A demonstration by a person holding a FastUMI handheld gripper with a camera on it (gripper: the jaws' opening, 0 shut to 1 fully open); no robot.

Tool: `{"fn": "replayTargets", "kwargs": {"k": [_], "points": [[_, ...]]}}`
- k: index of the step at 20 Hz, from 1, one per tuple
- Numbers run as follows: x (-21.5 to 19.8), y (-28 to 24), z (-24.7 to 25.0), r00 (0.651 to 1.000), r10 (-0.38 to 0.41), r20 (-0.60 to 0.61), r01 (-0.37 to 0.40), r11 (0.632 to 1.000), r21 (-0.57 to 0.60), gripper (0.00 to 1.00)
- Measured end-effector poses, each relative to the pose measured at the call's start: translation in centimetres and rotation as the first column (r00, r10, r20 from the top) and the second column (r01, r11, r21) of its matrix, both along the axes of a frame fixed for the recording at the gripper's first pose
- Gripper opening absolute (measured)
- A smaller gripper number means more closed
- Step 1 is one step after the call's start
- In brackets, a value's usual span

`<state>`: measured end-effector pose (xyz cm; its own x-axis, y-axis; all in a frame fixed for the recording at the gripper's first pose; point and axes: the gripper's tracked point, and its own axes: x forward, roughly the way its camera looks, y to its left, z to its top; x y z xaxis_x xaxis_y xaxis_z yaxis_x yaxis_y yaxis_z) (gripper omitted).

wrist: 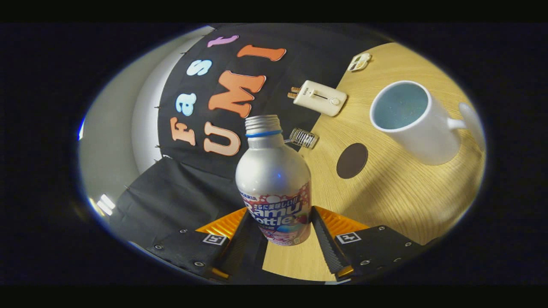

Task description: Take the bottle from table, then pour the juice into the cup, finally place the bottle on the coaster

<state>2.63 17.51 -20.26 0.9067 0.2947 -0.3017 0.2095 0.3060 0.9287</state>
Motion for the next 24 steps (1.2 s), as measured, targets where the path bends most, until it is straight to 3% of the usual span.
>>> {"fn": "replayTargets", "kwargs": {"k": [11,24], "points": [[0.0,-2.3,1.3,0.991,-0.131,-0.039,0.136,0.968,0.211,0.77],[0.3,-2.0,1.3,0.982,-0.152,-0.111,0.184,0.9,0.395,0.77]]}}
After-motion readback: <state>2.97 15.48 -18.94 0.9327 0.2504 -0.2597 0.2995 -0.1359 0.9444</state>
